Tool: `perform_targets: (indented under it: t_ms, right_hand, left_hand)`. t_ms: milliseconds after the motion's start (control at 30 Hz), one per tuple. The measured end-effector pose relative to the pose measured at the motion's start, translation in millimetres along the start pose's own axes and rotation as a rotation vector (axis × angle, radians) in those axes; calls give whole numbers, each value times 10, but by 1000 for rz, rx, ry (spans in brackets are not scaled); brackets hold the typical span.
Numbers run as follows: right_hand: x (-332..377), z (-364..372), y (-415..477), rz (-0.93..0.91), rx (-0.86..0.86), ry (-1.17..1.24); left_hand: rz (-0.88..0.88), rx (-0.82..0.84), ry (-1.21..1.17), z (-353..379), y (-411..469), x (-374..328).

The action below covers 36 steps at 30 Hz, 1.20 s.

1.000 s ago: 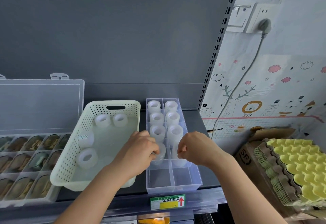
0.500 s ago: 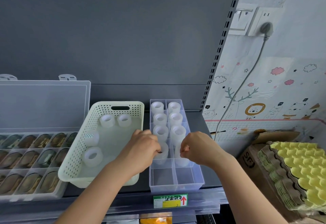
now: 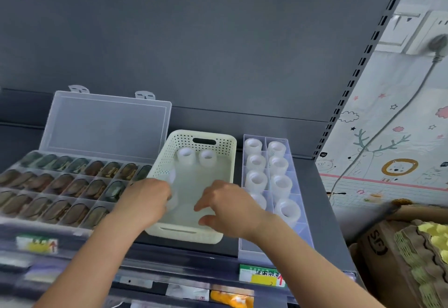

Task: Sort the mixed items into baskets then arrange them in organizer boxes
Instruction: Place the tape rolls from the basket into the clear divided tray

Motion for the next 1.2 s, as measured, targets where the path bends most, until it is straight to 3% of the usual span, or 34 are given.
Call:
perform_targets:
  t_ms: [467, 700, 800, 1033, 1200]
  right_hand:
    - [-111, 290, 1156, 114, 191, 30]
    - [-155, 344, 1428, 229, 59, 358]
    - [-125, 316, 1454, 218, 5, 365]
    - [-192, 216, 1276, 201, 148, 280]
    - [-303, -50, 1016, 231, 42, 269]
  left_hand:
    - [8, -56, 104, -41, -4, -61]
    - [63, -37, -2, 53, -53, -18]
    - [73, -22, -72, 77, -46, -2]
    - [115, 6, -159, 146, 29, 28]
    - [109, 10, -134, 138, 41, 34]
Point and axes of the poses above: each hand's wrist, its own y-axis towards the middle knuckle, its own z-axis out of the palm, x = y × z, the point moved 7 cm from there along y, towards the middle knuckle, and after that the axes turned 6 degrees about x, right-handed, at the moved point
